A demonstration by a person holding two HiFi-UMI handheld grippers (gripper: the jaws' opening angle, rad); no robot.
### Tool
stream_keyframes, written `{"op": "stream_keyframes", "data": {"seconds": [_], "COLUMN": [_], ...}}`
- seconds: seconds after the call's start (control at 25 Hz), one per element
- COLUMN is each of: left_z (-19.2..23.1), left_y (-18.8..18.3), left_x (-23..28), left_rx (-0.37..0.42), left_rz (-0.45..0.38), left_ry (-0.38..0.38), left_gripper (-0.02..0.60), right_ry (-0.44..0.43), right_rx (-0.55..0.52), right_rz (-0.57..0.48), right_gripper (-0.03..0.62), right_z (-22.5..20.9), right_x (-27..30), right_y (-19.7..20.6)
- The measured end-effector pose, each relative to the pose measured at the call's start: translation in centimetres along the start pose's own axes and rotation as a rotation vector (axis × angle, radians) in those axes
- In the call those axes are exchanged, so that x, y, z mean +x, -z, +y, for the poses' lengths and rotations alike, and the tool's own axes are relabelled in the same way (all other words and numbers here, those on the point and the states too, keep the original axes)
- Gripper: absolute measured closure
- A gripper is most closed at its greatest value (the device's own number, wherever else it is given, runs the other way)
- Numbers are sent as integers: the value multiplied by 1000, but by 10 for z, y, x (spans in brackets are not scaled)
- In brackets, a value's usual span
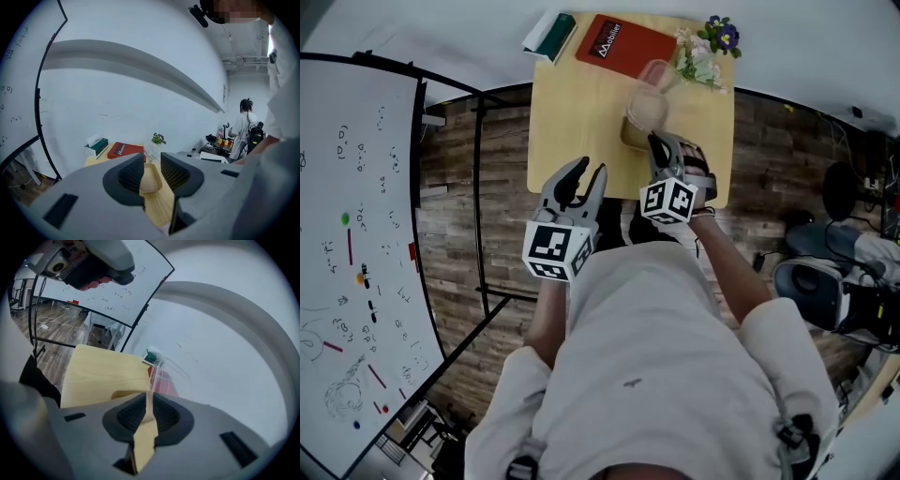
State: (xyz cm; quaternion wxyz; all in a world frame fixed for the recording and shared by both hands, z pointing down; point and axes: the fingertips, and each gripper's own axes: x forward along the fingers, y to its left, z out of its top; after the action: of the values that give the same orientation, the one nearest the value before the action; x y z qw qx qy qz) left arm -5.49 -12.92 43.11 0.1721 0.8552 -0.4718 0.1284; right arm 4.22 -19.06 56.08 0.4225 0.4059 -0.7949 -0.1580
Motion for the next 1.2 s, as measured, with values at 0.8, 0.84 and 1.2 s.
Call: {"op": "stream_keyframes", "data": {"seconds": [0.8,0.84,1.2], "left_z": [3,2,1], "left_y": [-25,-26,-32], "left_x": [9,9,10], "left_rx": [25,26,29], "left_rz": [-49,-51,-77], "left_ry": [-5,-4,-2], "left_gripper": [477,478,492], "right_ry": [-104,-120,-241], "right_rx": [423,470,751], "right_rz": [-207,-218,-282], "right_gripper": [548,548,548], "right_z": [-59,-61,-70], "right_x": [-44,-45,-57], "right_y": [-64,-67,-72]}}
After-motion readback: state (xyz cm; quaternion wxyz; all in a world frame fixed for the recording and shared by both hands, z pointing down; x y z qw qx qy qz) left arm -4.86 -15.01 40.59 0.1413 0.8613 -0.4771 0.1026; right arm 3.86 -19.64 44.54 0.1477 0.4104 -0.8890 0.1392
